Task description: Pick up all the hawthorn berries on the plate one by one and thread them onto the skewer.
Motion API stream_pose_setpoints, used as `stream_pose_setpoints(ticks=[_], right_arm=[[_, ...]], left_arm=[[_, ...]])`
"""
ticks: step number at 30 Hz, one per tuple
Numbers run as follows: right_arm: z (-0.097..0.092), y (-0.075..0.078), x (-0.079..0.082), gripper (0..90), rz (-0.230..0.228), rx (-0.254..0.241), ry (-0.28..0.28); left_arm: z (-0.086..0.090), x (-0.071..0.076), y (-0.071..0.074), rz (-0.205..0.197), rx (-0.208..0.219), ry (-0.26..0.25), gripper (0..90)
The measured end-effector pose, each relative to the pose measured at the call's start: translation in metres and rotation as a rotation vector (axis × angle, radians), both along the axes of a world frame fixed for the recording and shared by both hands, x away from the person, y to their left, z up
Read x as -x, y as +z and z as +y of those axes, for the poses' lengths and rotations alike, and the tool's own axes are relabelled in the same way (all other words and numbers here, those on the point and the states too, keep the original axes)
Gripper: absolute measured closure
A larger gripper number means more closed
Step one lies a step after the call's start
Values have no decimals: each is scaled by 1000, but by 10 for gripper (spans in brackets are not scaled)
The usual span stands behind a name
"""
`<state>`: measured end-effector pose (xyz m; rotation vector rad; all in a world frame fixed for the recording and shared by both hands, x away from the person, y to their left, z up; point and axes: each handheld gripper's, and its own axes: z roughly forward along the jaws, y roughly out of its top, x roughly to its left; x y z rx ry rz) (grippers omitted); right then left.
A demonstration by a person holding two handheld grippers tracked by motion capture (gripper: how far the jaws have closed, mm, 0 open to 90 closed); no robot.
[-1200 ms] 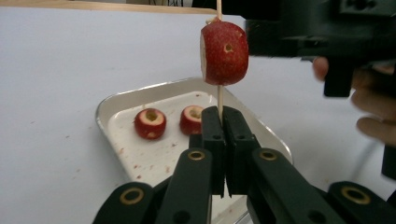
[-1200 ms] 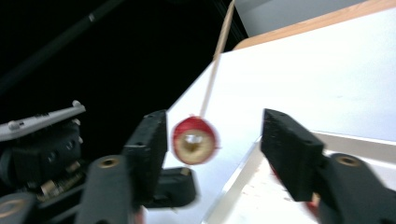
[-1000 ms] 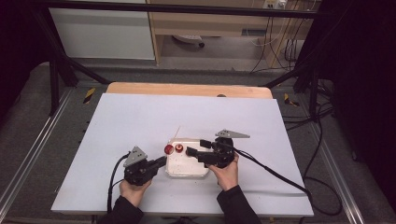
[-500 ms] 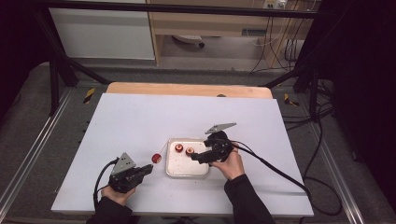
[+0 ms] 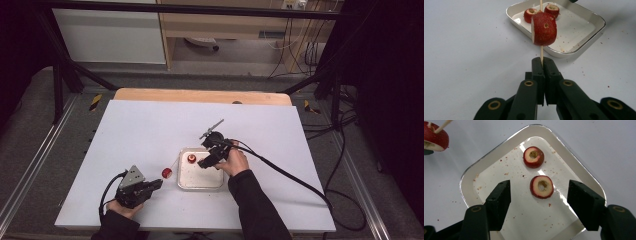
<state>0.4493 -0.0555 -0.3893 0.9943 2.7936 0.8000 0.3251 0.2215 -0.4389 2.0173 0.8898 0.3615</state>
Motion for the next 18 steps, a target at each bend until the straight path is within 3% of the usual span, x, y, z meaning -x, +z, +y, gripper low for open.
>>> stream_pose_setpoints(ticks=[6, 15, 18], right_arm=[[12, -9, -10, 418, 23, 82, 45], [14, -18, -21, 509, 75, 103, 50], [14, -19, -23, 532, 89, 88, 53]], left_arm=[[0, 0, 0, 4, 2, 0, 880], [0, -1, 0, 7, 2, 0, 880], [0, -1, 0, 7, -1, -1, 880]])
